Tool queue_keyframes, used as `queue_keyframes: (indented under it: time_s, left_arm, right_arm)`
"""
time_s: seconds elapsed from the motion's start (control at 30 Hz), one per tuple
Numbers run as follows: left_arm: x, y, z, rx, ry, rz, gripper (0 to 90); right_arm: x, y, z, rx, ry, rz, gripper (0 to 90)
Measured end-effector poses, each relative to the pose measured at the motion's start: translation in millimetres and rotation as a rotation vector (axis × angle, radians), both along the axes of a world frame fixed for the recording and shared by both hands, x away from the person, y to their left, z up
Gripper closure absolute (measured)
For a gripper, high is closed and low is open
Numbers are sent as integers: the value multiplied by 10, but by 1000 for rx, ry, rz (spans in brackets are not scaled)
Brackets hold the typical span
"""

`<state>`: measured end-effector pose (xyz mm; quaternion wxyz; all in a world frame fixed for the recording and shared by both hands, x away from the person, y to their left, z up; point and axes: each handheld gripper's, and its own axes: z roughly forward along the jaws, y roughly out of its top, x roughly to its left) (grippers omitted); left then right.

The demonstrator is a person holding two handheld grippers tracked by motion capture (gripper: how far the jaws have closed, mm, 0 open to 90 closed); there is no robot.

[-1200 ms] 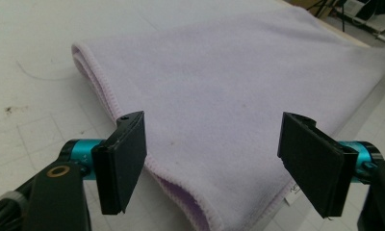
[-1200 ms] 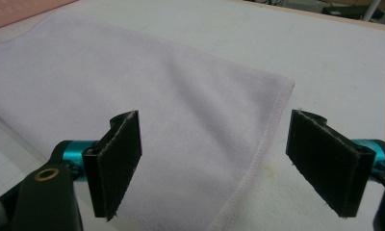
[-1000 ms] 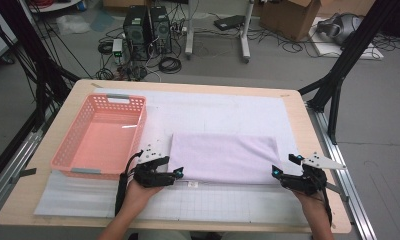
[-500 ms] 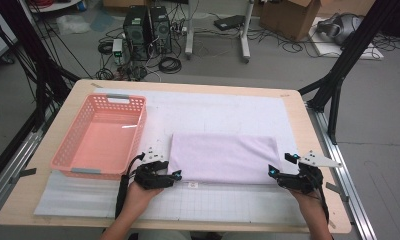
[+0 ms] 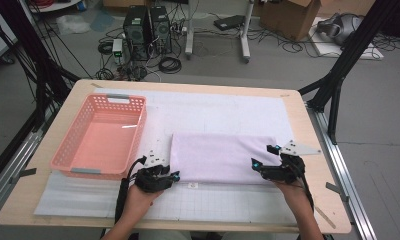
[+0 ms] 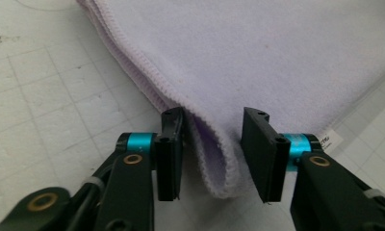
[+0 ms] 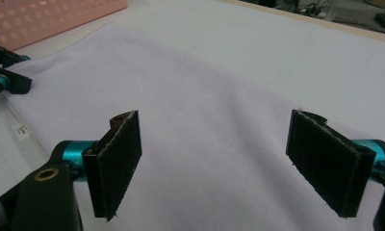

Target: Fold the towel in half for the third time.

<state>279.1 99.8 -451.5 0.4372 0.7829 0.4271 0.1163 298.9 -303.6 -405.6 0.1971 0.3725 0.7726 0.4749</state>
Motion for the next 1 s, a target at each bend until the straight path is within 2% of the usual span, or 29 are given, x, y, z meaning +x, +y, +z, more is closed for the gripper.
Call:
queue_keyframes:
  time_s: [0.1, 0.2, 0.37, 0.57, 0.63, 1.0]
  left_arm:
    - [1, -3, -7, -34, 26, -7, 731]
    - [12, 2, -15, -62, 46, 3, 769]
    - [21, 6, -10, -69, 58, 7, 783]
    - [32, 27, -6, -92, 78, 11, 784]
    - [35, 34, -7, -98, 83, 12, 785]
    - [46, 59, -5, -112, 95, 7, 788]
  right_arm:
    - [134, 177, 26, -9, 7, 33, 190]
    - [265, 358, 44, -18, 20, 69, 191]
    - [471, 615, 67, -36, 57, 115, 234]
    - [727, 956, 95, -91, 94, 173, 269]
    - [814, 1068, 96, -101, 105, 197, 306]
    - [1226, 1665, -9, -203, 168, 280, 375]
